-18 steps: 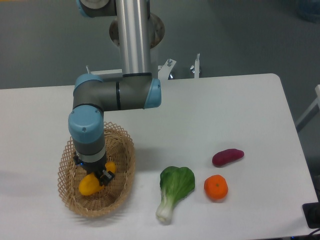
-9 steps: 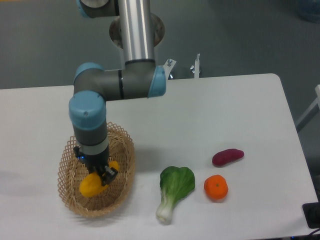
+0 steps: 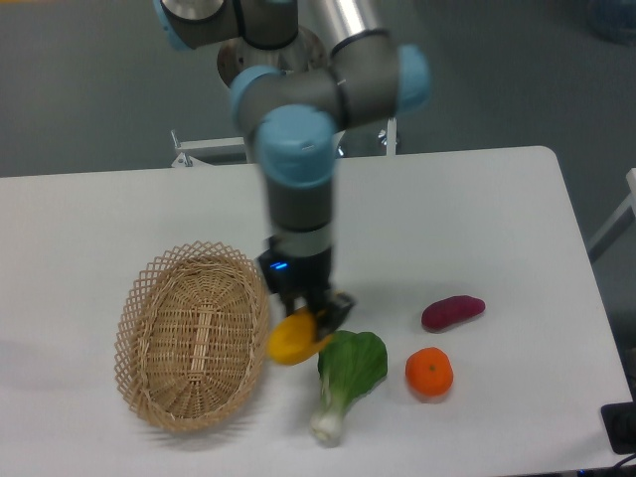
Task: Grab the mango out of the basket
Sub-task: 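Lift the mango out of the basket and carry it beside the sweet potato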
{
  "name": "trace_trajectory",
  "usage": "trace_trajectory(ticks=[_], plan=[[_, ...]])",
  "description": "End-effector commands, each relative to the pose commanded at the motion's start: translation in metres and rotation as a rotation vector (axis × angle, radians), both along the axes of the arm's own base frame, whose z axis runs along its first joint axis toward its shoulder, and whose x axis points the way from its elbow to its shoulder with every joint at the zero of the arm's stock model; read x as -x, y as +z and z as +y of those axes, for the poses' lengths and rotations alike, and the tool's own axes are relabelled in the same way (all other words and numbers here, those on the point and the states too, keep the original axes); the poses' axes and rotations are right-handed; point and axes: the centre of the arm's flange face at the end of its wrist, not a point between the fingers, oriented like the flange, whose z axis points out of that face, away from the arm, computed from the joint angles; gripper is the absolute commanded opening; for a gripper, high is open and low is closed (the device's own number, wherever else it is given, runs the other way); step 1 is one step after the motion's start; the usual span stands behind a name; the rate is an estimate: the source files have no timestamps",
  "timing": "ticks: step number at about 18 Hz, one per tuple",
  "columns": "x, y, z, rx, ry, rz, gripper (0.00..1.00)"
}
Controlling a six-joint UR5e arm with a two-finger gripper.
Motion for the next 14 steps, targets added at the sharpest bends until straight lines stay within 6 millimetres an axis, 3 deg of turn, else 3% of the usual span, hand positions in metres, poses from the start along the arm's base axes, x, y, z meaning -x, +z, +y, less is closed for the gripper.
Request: trace_trajectory(ticks=[5, 8, 14], plan=[[0.076, -0.003, -0.079, 0.036, -0.068, 0.039, 0.42], [0.095, -0.005, -0.111, 0.061, -0.101, 0.028, 0.42], [0.101, -0.001, -0.123, 0.068, -0.104, 0.022, 0.42]])
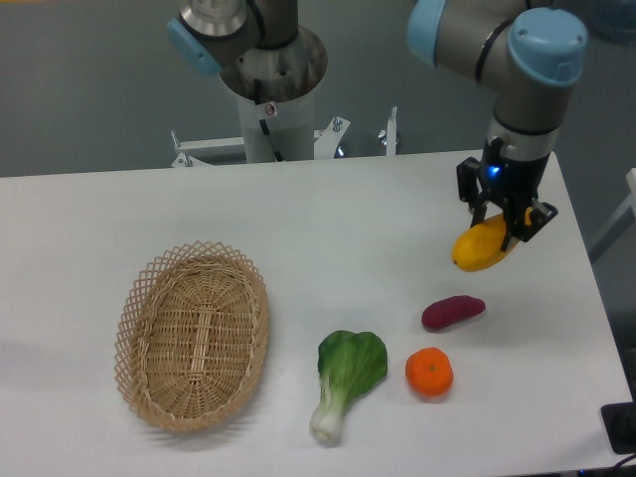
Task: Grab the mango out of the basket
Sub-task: 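Lift the mango out of the basket and carry it beside the sweet potato, then hold the mango raised above the table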
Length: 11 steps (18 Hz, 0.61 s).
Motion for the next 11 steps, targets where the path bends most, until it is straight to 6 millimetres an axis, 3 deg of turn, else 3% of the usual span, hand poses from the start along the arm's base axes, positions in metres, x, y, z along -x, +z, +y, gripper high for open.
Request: trace_trajectory(ticks=[11], plan=[[-0.0037, -0.0024, 0.0066, -0.001, -0.003, -0.005, 0.42]])
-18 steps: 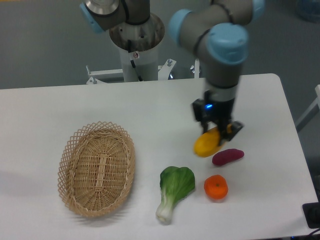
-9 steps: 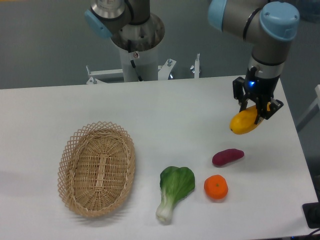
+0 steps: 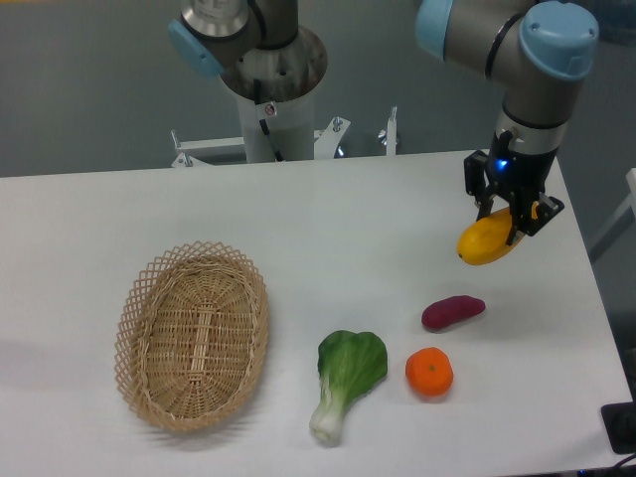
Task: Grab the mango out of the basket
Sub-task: 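Hold the mango raised above the table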
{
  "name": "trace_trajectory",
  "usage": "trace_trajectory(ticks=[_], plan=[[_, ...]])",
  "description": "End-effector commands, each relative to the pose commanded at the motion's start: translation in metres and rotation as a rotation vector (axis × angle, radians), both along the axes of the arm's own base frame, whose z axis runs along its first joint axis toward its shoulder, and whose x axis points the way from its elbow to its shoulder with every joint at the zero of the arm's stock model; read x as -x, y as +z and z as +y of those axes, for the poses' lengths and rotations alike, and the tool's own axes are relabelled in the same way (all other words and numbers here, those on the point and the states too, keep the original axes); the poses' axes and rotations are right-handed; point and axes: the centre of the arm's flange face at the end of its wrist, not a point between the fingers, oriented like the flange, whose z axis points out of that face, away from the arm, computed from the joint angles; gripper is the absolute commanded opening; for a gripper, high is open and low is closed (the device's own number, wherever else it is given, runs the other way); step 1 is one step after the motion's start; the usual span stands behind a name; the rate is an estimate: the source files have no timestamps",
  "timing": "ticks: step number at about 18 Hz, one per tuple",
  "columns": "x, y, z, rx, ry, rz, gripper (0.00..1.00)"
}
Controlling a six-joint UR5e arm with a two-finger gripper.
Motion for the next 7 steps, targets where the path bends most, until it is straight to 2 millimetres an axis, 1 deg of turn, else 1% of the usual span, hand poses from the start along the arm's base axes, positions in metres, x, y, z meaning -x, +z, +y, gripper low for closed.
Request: trace_trajectory(ticks=[7], plan=[[0.0005, 0.0015, 0.0002, -0.001, 0.003, 0.002, 0.42]])
